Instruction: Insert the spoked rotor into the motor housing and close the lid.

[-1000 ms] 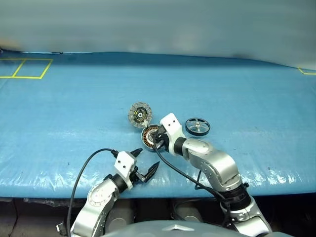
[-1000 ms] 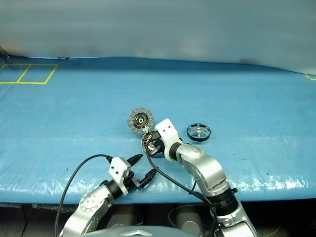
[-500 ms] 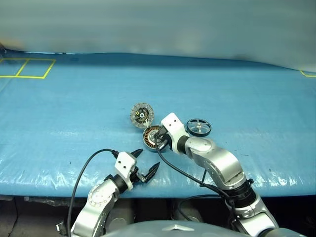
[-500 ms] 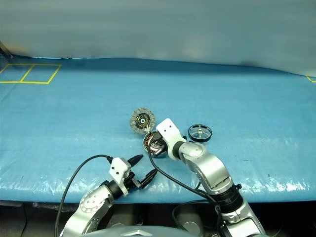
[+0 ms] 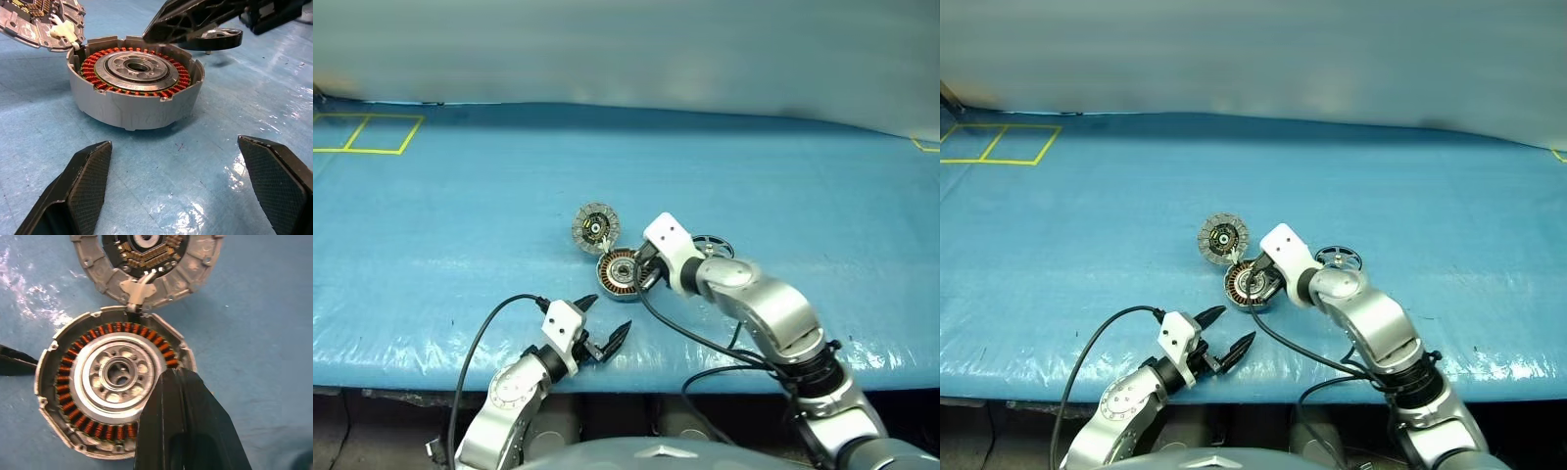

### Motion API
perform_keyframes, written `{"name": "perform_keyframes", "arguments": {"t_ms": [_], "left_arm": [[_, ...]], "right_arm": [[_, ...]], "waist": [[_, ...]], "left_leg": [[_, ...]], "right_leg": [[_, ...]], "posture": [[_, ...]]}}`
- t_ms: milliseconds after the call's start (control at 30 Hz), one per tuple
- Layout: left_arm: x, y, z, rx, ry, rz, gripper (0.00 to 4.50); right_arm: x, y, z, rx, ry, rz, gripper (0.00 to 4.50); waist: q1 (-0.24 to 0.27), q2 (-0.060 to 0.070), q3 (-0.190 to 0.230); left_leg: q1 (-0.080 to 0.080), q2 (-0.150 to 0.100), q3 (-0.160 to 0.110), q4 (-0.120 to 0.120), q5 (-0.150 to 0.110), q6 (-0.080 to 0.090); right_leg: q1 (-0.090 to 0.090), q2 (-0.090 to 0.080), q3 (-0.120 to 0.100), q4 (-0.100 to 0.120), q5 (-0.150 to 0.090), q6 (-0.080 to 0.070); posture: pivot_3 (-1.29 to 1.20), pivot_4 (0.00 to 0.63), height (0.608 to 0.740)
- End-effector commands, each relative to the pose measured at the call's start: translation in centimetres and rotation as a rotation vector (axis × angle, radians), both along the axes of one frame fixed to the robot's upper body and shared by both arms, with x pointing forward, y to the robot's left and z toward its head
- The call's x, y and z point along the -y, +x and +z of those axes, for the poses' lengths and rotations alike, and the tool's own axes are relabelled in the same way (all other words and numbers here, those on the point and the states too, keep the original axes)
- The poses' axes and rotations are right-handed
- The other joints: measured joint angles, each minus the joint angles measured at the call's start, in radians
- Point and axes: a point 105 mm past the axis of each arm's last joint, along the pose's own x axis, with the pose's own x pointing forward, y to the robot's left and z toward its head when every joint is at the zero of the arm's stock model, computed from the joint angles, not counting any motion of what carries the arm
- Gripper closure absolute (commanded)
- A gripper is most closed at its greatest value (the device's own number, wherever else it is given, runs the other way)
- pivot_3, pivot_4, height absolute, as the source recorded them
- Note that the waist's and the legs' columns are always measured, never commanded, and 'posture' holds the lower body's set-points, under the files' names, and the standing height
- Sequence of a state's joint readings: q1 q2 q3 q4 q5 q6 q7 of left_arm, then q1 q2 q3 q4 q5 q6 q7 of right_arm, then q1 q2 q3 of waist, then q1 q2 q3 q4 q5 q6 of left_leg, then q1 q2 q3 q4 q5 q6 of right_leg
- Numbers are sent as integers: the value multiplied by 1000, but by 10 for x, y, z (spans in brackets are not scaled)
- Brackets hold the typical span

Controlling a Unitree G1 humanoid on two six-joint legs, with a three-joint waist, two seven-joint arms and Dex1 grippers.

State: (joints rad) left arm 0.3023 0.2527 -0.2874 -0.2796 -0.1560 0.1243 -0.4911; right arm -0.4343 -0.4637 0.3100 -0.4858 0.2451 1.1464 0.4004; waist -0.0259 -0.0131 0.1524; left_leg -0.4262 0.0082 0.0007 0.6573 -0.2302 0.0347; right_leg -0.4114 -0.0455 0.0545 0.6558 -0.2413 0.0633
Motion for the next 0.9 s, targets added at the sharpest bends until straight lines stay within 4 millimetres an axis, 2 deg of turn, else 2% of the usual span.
{"name": "perform_keyframes", "arguments": {"t_ms": [33, 233, 300, 333, 367, 500, 800, 900], "left_arm": [[4, -1, 4, 45, 37, -33, 0], [4, 2, 8, 90, 70, -41, 0], [4, 3, 9, 98, 75, -40, 0], [3, 4, 9, 101, 75, -38, 0], [3, 4, 9, 101, 74, -35, 0], [3, 3, 8, 95, 70, -38, 0], [4, 1, 6, 85, 57, -35, 0], [4, 0, 6, 81, 53, -35, 0]], "right_arm": [[20, 9, 33, 99, -5, -4, 4474], [72, 23, 35, 108, -102, -144, 4474], [82, 24, 34, 102, -115, -174, 4474], [86, 24, 33, 97, -117, -187, 4091], [89, 23, 33, 94, -116, -204, 3891], [95, 21, 31, 84, -140, -248, 2605], [100, 10, 15, -7, -141, -266, 2605], [102, 9, 12, -10, -146, -293, 2003]], "waist": [[1, 0, 0], [3, 0, 1], [4, 0, 1], [4, 0, 1], [3, 0, 1], [3, 0, 1], [5, 0, 1], [6, 0, 1]], "left_leg": [[-1, 0, 0, 0, 0, 0], [-3, 0, 0, -1, 0, 0], [-3, 0, 0, -1, 0, 0], [-3, 0, 0, -1, 0, 0], [-3, 0, 0, -1, 0, 0], [-3, 0, 1, -1, 0, 0], [-3, 0, 1, 0, 0, 0], [-3, 0, 1, 0, 0, 0]], "right_leg": [[0, 0, 0, 0, 0, 0], [-2, 0, 0, 0, 0, 0], [-2, 0, 0, 0, 0, 0], [-2, 0, 0, 0, 0, 0], [-2, 1, 0, 0, 0, 0], [-2, 1, 0, 0, 0, 0], [-1, 1, 0, 0, 0, 1], [-1, 1, 0, 0, 0, 1]], "posture": [[0, 150, 740], [0, 150, 740], [0, 150, 740], [0, 150, 740], [0, 150, 740], [0, 150, 740], [0, 150, 740], [0, 150, 740]]}}
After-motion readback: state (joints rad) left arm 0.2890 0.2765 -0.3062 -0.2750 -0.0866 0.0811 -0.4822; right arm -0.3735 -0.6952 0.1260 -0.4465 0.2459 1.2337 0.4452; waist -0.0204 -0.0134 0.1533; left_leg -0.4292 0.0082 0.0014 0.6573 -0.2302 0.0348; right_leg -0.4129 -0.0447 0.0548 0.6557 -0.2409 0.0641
